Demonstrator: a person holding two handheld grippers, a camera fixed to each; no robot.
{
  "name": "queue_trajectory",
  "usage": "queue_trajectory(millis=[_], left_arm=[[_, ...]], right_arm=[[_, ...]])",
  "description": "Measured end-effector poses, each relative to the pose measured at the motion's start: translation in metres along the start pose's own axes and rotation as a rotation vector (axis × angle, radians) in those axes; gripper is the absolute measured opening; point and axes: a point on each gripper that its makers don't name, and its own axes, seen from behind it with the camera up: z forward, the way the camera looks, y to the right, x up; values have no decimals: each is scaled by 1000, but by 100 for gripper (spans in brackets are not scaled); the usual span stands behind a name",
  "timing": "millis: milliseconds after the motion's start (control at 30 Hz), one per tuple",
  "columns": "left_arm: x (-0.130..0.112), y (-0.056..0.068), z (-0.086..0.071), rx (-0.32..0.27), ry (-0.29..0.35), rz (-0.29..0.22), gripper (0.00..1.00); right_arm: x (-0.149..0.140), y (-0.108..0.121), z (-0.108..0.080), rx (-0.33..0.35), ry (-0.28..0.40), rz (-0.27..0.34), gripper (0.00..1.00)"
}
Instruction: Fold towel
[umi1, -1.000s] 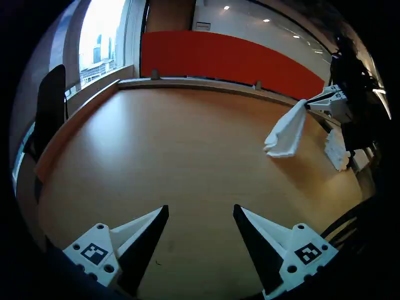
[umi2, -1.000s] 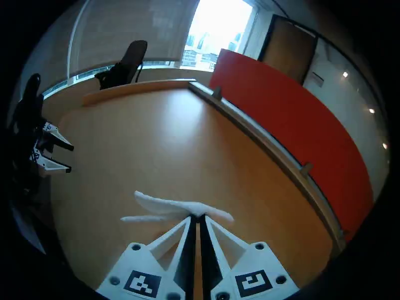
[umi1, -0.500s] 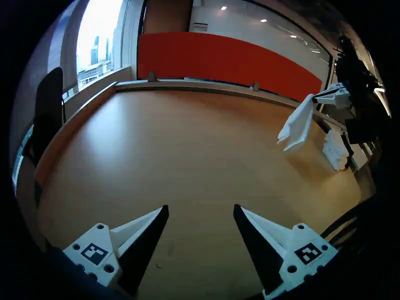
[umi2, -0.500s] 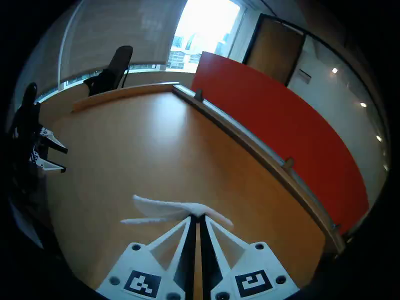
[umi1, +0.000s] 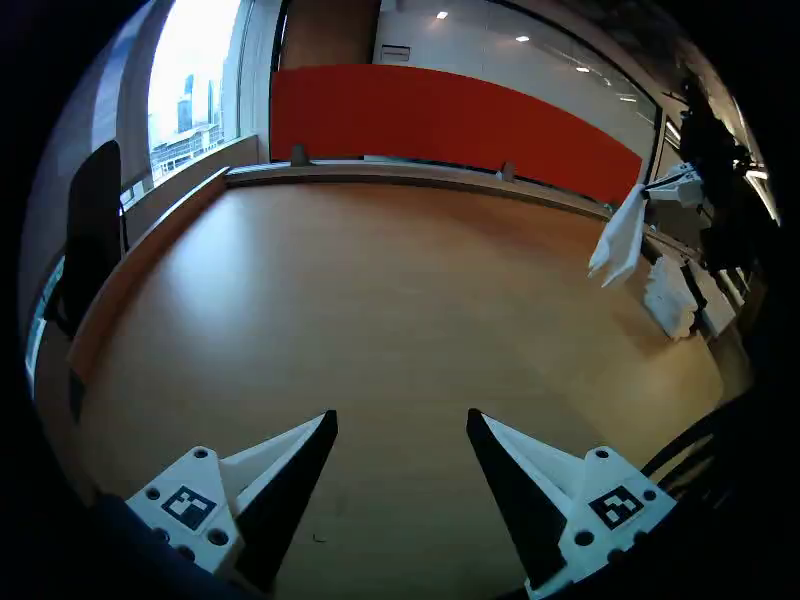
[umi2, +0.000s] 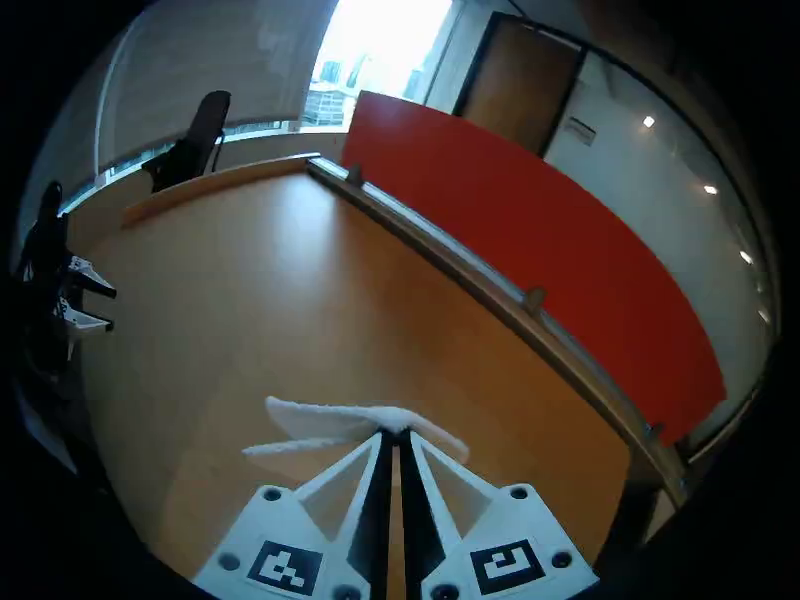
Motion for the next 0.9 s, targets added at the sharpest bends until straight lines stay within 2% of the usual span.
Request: queue_trajectory(millis=[600, 900], left_arm=[[4, 1, 5, 12, -8, 7, 96], [6, 6, 8, 12, -17, 17, 96]], right_arm=[[-43, 89, -31, -78, -69, 56, 5], [-65, 135, -47, -127, -124, 60, 5]])
